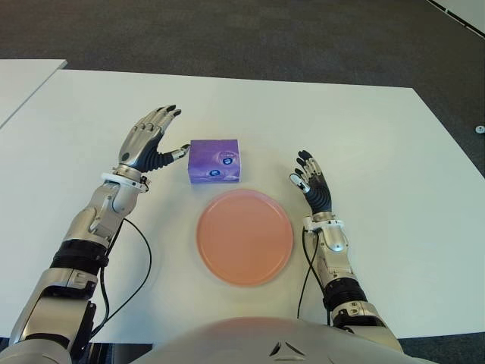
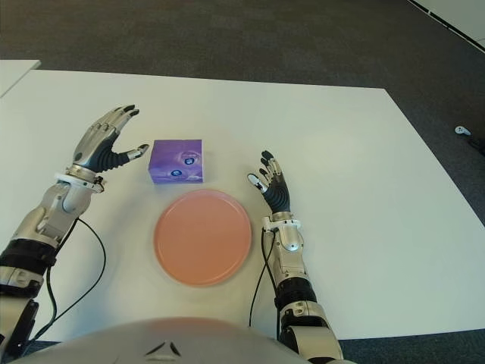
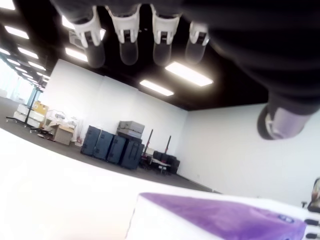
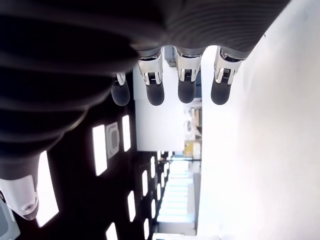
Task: Put the tissue paper into the plate.
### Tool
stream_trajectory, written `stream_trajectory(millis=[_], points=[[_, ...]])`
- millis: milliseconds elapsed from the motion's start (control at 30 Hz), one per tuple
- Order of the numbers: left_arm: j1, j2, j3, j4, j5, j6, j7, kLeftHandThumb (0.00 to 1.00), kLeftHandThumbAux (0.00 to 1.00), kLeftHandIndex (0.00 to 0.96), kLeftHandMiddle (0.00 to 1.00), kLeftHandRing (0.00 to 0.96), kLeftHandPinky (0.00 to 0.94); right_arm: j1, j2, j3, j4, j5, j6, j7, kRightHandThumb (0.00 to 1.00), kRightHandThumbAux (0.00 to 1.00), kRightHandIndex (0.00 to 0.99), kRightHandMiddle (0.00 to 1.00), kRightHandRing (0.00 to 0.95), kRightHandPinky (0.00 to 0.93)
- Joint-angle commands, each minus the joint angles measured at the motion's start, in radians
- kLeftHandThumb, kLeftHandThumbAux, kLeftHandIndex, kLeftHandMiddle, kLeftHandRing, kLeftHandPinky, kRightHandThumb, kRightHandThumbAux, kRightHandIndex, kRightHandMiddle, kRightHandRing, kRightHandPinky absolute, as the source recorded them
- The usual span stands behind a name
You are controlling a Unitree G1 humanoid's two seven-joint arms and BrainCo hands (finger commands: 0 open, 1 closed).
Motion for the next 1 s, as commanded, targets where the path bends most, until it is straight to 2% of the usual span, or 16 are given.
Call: stream_trajectory(millis=[33,300,467,733,1000], points=[[-0.039,0.048,-0.059,0.023,0.069,0.005,0.004,0.080,0.336,0.000,0.000,0.000,0.000,0.057,0.008,-0.004,0.089,0.001,0.031,-0.004,0.000,0.543,0.000,0.000,0.000,0.000],[-0.117,0.073,-0.176,0.087,0.178,-0.003,0.053,0.128,0.280,0.000,0.000,0.000,0.000,0.053,0.005,0.000,0.103,-0.013,0.016,-0.018,0.000,0.543,0.000,0.000,0.000,0.000],[-0.158,0.092,-0.257,0.133,0.225,-0.017,0.028,0.125,0.252,0.000,0.000,0.000,0.000,0.052,0.006,0.002,0.105,-0.006,0.014,-0.008,0.000,0.536,0.000,0.000,0.000,0.000],[-0.200,0.119,-0.331,0.159,0.239,-0.051,-0.018,0.088,0.234,0.000,0.000,0.000,0.000,0.052,0.011,0.002,0.101,-0.004,0.025,-0.014,0.000,0.547,0.000,0.000,0.000,0.000],[-0.224,0.127,-0.370,0.173,0.234,-0.068,-0.043,0.061,0.223,0.000,0.000,0.000,0.000,0.057,0.010,0.005,0.093,-0.009,0.031,-0.020,0.000,0.552,0.000,0.000,0.000,0.000]])
